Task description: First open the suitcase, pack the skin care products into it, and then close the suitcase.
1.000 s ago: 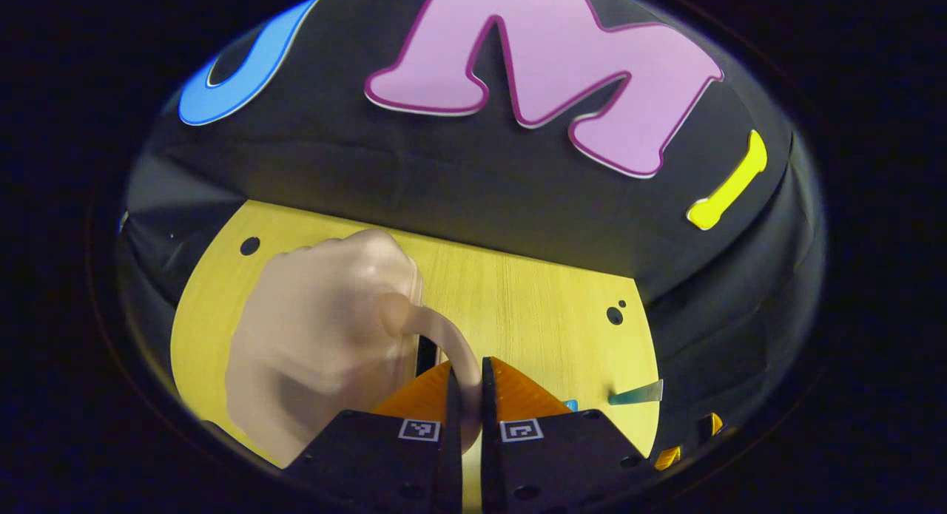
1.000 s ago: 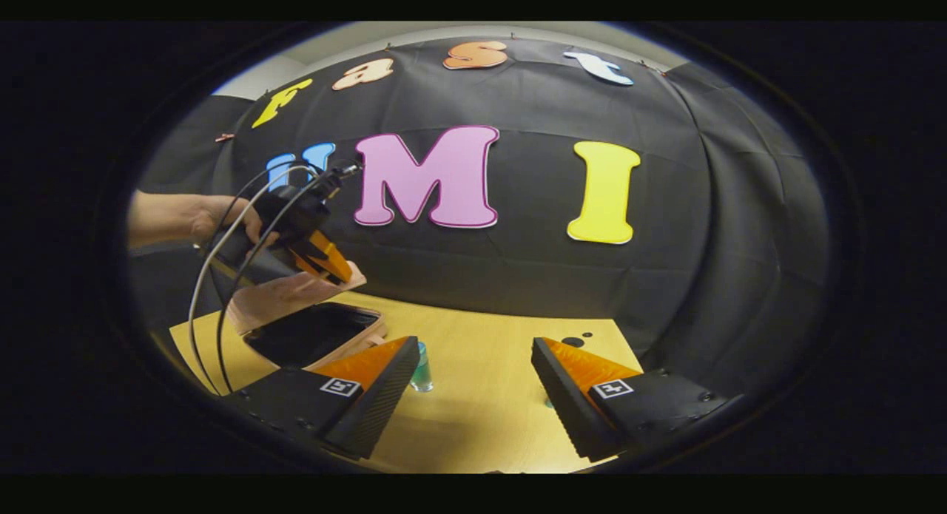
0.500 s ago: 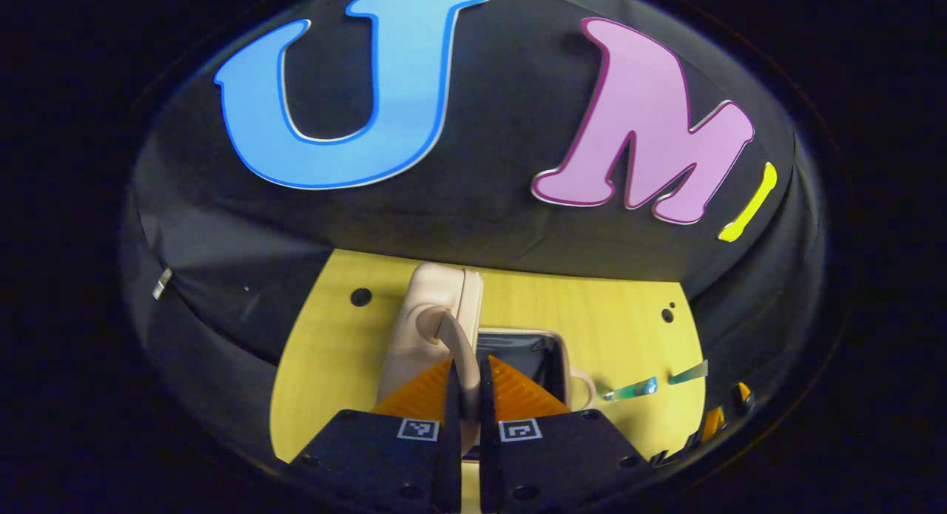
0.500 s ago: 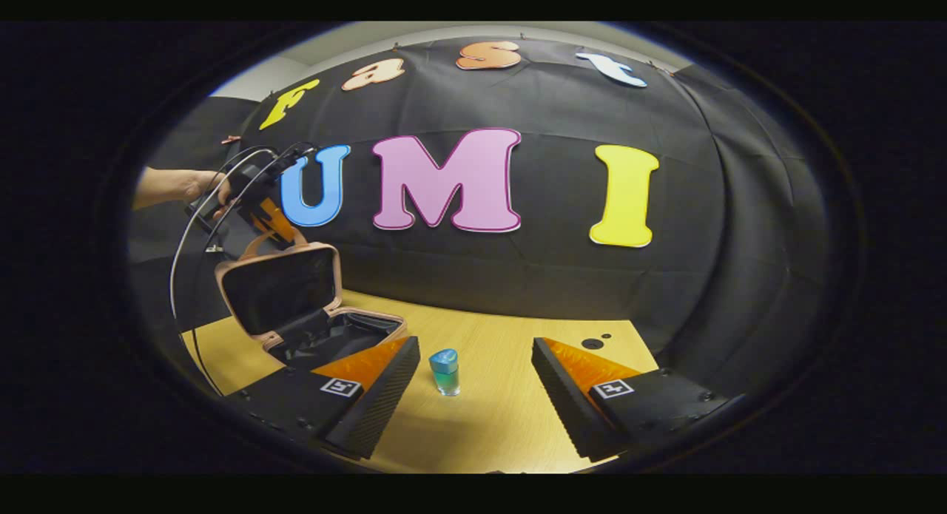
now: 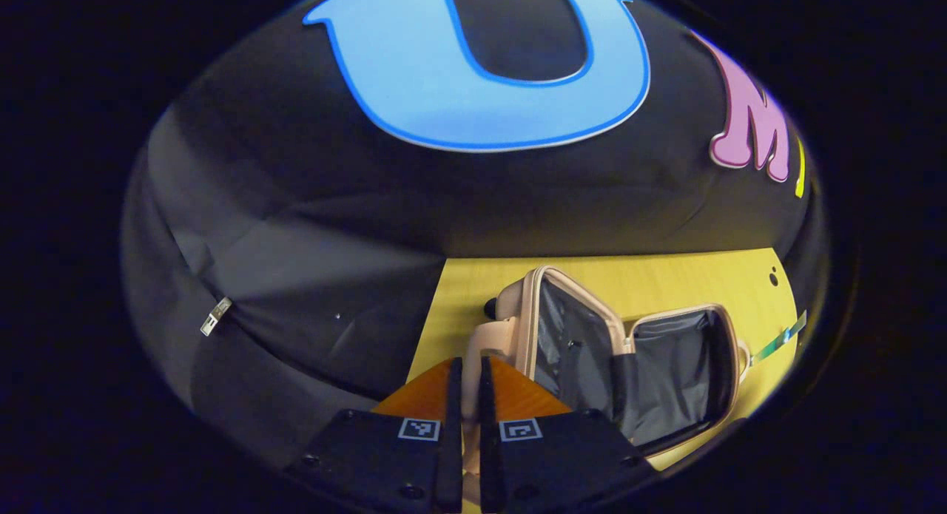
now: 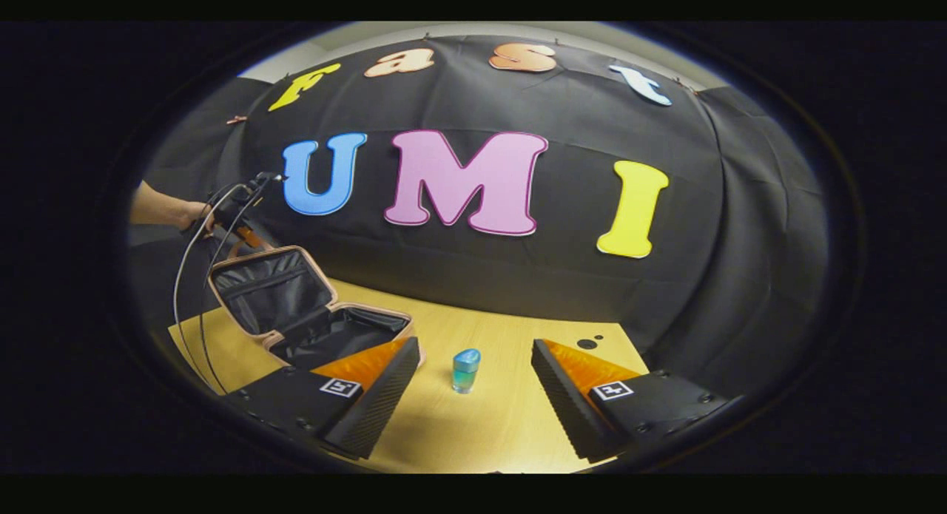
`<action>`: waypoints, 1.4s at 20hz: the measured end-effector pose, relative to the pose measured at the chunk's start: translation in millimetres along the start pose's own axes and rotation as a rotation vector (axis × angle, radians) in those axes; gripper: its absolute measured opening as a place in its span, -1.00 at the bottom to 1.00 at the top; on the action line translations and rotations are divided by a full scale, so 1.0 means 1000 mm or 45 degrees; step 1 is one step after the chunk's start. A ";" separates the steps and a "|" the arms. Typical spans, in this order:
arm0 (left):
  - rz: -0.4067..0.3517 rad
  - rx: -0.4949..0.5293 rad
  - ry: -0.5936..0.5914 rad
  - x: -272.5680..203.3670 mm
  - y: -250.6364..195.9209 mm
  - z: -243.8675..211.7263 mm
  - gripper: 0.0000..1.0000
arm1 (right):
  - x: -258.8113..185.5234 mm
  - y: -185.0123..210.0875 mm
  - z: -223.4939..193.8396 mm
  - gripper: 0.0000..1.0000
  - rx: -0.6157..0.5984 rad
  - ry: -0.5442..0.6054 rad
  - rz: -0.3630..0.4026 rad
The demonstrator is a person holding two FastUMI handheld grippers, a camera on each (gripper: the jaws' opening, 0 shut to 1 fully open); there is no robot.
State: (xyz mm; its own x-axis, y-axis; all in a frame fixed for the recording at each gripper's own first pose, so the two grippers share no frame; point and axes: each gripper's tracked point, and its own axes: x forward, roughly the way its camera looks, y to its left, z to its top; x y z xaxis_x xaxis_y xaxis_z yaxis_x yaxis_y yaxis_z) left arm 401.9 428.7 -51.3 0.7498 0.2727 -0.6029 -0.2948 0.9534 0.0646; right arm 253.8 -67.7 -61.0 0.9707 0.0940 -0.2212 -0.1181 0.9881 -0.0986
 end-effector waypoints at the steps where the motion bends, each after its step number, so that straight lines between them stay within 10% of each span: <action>1: -0.004 -0.026 0.024 0.015 0.002 -0.012 -0.70 | -0.001 0.004 0.000 0.94 -0.004 0.005 -0.023; 10: 0.025 -0.239 0.166 0.099 0.032 -0.089 -0.70 | -0.009 0.016 0.003 0.93 -0.011 0.014 -0.165; 14: 0.080 -0.252 -0.047 0.070 0.045 -0.050 -0.13 | -0.015 0.008 0.009 0.94 -0.022 -0.009 -0.209; 17: -0.001 -0.325 -0.333 0.015 0.023 -0.005 0.92 | -0.016 -0.006 0.009 0.94 -0.006 -0.020 -0.251; 28: -0.320 -0.392 -0.759 -0.173 -0.178 0.018 0.93 | -0.028 -0.074 0.039 0.94 -0.119 -0.108 -0.352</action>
State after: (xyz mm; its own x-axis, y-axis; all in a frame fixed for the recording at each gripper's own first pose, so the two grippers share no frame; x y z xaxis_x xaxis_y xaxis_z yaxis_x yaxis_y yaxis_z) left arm 334.8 214.0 55.7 0.9871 0.1577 -0.0269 -0.1585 0.9408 -0.2997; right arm 243.6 -138.4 -9.2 0.9823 -0.1634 -0.0917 0.1383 0.9625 -0.2335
